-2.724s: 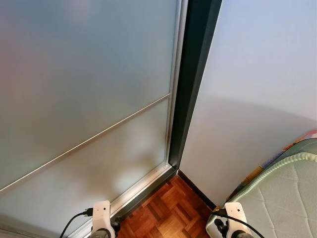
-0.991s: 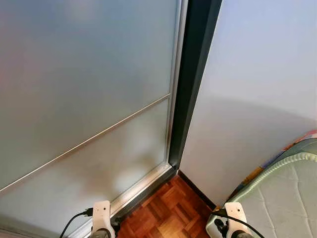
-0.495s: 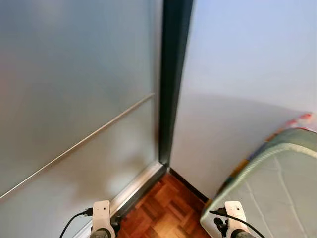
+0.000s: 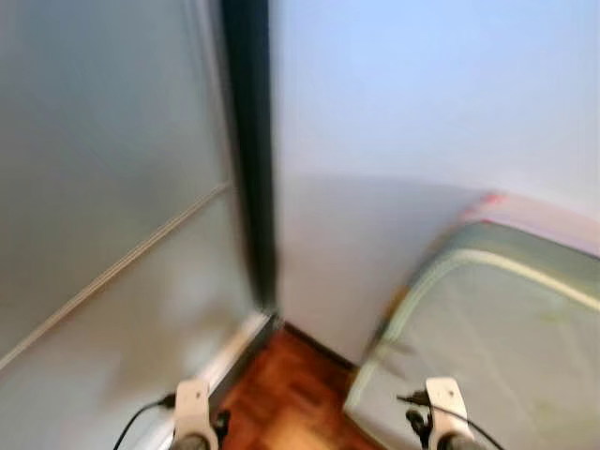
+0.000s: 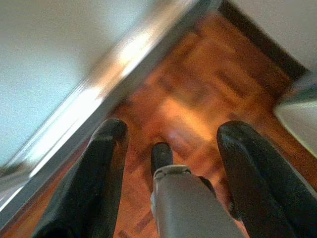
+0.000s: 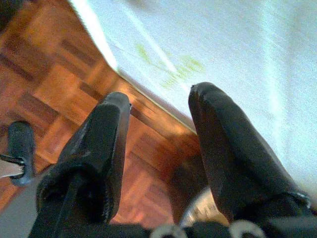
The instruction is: Clean up the room
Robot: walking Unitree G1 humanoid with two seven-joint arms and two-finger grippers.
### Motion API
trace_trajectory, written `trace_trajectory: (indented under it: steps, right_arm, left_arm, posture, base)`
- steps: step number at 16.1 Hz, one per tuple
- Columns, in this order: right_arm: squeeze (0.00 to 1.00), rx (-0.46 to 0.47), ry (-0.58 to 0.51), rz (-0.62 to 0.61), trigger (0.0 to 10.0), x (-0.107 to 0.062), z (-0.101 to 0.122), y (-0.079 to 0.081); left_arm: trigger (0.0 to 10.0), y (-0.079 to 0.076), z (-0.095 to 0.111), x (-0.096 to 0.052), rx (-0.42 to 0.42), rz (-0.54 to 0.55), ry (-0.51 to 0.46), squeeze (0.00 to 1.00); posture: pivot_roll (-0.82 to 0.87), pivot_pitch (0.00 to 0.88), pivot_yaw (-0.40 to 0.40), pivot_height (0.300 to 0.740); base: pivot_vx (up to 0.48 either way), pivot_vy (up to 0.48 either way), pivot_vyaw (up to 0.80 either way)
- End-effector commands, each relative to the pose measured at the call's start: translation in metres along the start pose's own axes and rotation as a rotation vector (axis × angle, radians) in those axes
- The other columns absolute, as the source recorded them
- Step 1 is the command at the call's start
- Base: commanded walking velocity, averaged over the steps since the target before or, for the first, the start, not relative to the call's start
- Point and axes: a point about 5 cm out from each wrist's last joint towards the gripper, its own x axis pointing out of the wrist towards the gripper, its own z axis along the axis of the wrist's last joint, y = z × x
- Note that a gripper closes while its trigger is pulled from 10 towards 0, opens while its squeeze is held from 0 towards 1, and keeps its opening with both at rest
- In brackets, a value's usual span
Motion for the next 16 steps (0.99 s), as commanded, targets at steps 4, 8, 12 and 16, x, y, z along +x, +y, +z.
trace_trajectory:
  steps: [4, 8, 12, 16]
  right_arm:
    - [0.00, 0.218, 0.013, 0.061, 10.0, 0.0040, 0.0100, 0.0084]
    - [0.00, 0.218, 0.012, 0.059, 10.0, 0.0041, 0.0108, 0.0082]
    - [0.00, 0.219, 0.012, 0.058, 10.0, 0.0043, 0.0116, 0.0082]
    - [0.00, 0.221, 0.009, 0.058, 10.0, 0.0045, 0.0127, 0.0081]
  left_arm:
    - [10.0, 0.0903, -0.0505, -0.0272, 0.016, 0.078, 0.172, 0.00]
    - [10.0, 0.0902, -0.0498, -0.0269, 0.013, 0.077, 0.170, 0.00]
    - [10.0, 0.0914, -0.0476, -0.0265, 0.045, 0.089, 0.162, 0.00]
    - [10.0, 0.0908, -0.0478, -0.0262, 0.019, 0.085, 0.164, 0.00]
  posture:
    - [-0.09, 0.000, -0.027, 0.740]
    - [-0.09, 0.000, -0.030, 0.740]
    - [-0.08, 0.000, -0.031, 0.740]
    - [-0.09, 0.000, -0.031, 0.740]
  base:
    - [0.000, 0.000, -0.78]
    - [0.000, 0.000, -0.78]
    - [0.000, -0.161, -0.79]
    - [0.000, -0.077, -0.79]
